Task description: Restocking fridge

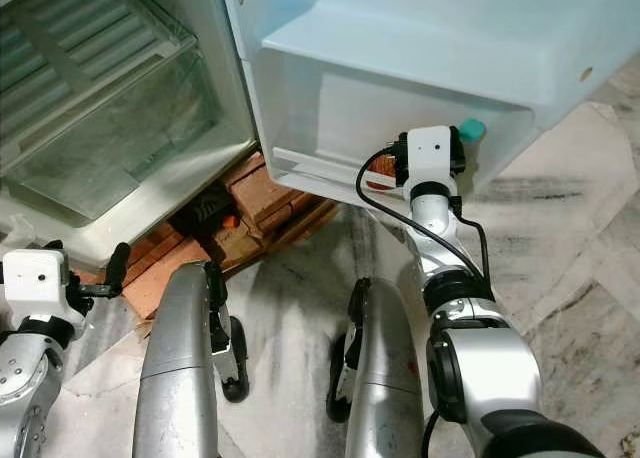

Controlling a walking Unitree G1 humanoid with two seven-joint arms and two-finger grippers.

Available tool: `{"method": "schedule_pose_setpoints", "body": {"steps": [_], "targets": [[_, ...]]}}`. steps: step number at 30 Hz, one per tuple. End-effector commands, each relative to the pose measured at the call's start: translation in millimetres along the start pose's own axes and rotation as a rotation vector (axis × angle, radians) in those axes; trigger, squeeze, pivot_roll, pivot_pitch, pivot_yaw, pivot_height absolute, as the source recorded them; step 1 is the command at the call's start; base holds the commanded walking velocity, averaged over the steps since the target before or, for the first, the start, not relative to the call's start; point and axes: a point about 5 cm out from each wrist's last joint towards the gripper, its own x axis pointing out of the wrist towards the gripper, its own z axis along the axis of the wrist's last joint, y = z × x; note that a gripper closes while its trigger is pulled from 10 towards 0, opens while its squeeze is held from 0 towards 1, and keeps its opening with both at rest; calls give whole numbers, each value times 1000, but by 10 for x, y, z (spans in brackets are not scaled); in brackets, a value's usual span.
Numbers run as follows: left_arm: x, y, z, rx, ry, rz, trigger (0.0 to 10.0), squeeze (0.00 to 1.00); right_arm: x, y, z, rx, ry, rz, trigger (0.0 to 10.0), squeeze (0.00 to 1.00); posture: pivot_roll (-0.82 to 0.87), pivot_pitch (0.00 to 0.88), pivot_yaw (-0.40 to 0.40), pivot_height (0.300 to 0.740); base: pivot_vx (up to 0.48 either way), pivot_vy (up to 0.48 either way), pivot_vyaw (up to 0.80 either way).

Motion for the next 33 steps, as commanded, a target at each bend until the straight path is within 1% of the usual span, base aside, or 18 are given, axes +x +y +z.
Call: {"method": "schedule_pose_setpoints", "body": {"steps": [1,5,6,7,9,15,19,24,25,29,30,33], "targets": [[-46,26,-85,8,36,6,10000,0,-22,-25,-40,1,4,-7,10000,1000,168,327,-12,548,0,0,0],[-46,26,-85,8,36,6,10000,0,-22,-25,-40,1,4,-7,10000,1000,168,327,-12,548,0,0,0],[-6,26,-99,5,31,15,10000,0,-8,92,132,21,-84,54,10000,1000,154,255,-41,548,0,0,0],[-6,26,-99,5,31,15,10000,0,-8,92,132,21,-84,54,10000,1000,154,255,-41,548,0,0,0],[65,16,-116,-2,20,30,10000,0,-12,256,372,49,-204,143,10000,1000,150,237,-50,548,0,0,0],[105,14,-127,-6,11,41,10000,0,-14,302,432,60,-231,164,10000,1000,146,210,-62,548,0,0,0],[128,12,-141,-6,6,44,10000,0,-38,323,435,68,-237,183,10000,1000,142,194,-67,548,0,0,0],[182,-17,-139,-15,-11,45,10000,0,-159,388,394,80,-246,243,10000,1000,127,168,-75,548,0,0,0],[182,-17,-139,-15,-11,45,10000,0,-159,388,394,80,-246,243,10000,1000,127,168,-75,548,0,0,0],[218,-138,-98,-19,-28,19,10000,0,-366,395,226,121,-190,293,10000,1000,117,158,-77,548,0,0,0],[215,-171,-88,-24,-37,11,10000,0,-453,377,169,129,-171,304,10000,1000,104,157,-84,548,0,0,0],[205,-212,-103,-36,-41,4,10000,0,-600,333,64,149,-118,313,10000,1000,94,146,-89,548,0,0,0]]}}
